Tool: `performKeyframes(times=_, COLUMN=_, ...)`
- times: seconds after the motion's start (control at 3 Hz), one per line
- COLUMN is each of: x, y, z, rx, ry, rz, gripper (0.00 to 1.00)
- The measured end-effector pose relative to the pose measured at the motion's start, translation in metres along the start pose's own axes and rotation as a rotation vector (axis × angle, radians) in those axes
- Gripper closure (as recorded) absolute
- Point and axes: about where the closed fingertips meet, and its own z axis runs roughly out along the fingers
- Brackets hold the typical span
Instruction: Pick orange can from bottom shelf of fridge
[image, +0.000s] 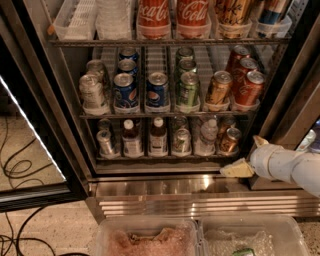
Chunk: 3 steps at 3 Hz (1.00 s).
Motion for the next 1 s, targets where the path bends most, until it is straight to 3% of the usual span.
performKeyframes(times=0.33, x=0.011, y=0.032, z=-0.027, rx=-0.076, ry=0.032, rz=-0.084, gripper=0.00)
performKeyframes(times=0.67, x=0.017, y=0.061, z=-0.037, rx=-0.199, ry=0.087, rz=-0.193, gripper=0.00)
performKeyframes(times=1.0, x=0.017, y=0.061, z=-0.037, rx=-0.199, ry=0.087, rz=-0.193, gripper=0.00)
